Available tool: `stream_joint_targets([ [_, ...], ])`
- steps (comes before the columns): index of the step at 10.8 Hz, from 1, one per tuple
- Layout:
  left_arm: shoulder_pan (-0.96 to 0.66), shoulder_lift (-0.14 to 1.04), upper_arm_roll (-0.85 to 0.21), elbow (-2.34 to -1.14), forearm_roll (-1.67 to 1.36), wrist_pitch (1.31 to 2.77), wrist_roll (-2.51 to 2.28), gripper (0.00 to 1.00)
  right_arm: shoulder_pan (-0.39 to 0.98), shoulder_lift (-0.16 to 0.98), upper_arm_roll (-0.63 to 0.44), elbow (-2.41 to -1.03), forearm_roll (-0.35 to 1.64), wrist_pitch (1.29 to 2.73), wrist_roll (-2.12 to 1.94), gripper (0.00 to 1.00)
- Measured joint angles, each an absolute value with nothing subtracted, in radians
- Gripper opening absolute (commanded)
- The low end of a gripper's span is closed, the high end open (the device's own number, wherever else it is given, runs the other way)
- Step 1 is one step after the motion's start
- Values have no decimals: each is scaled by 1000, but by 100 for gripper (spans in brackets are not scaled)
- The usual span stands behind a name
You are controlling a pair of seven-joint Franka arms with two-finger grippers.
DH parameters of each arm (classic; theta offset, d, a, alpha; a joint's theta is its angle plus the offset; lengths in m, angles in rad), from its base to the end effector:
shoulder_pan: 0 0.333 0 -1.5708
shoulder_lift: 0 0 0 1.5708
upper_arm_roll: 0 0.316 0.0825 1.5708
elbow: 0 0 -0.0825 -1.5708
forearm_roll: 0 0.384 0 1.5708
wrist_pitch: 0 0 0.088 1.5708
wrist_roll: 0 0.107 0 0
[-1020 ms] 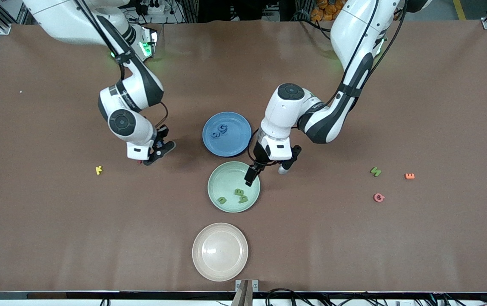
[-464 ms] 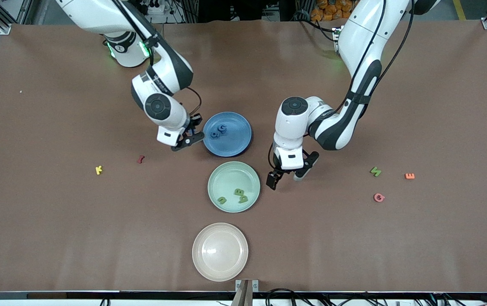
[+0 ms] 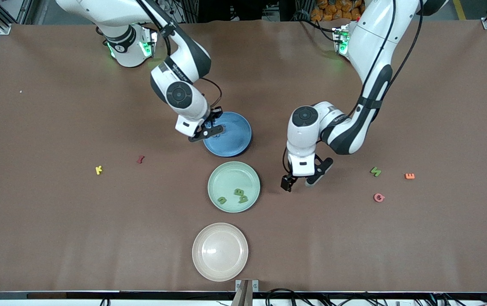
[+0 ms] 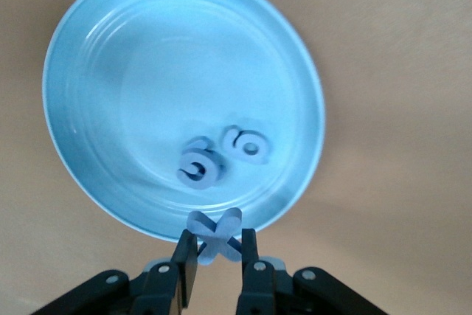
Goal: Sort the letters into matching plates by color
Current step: 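Carry the X to the blue plate while the left gripper reaches green S, then release the X on the blue plate while the left gripper lowers to S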
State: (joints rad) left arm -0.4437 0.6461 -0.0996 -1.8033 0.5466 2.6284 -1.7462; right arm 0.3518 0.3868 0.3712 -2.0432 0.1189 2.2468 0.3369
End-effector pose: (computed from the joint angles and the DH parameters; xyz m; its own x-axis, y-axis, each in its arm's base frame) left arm 0.5684 -0.3514 0.2034 0.6750 0.6925 0.2546 0.6727 -0.7194 0.1732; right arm 0.4336 0.3827 0.2516 0.9272 0.2945 -0.2315 0.2661 -0.9528 -0.1464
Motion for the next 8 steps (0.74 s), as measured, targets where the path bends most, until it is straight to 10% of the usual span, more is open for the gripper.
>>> stream_joint_targets([
  [8,-346,433,-102,-2128,551,2606,-1229,100,413,510,369,-1993,101,2335,422,0],
])
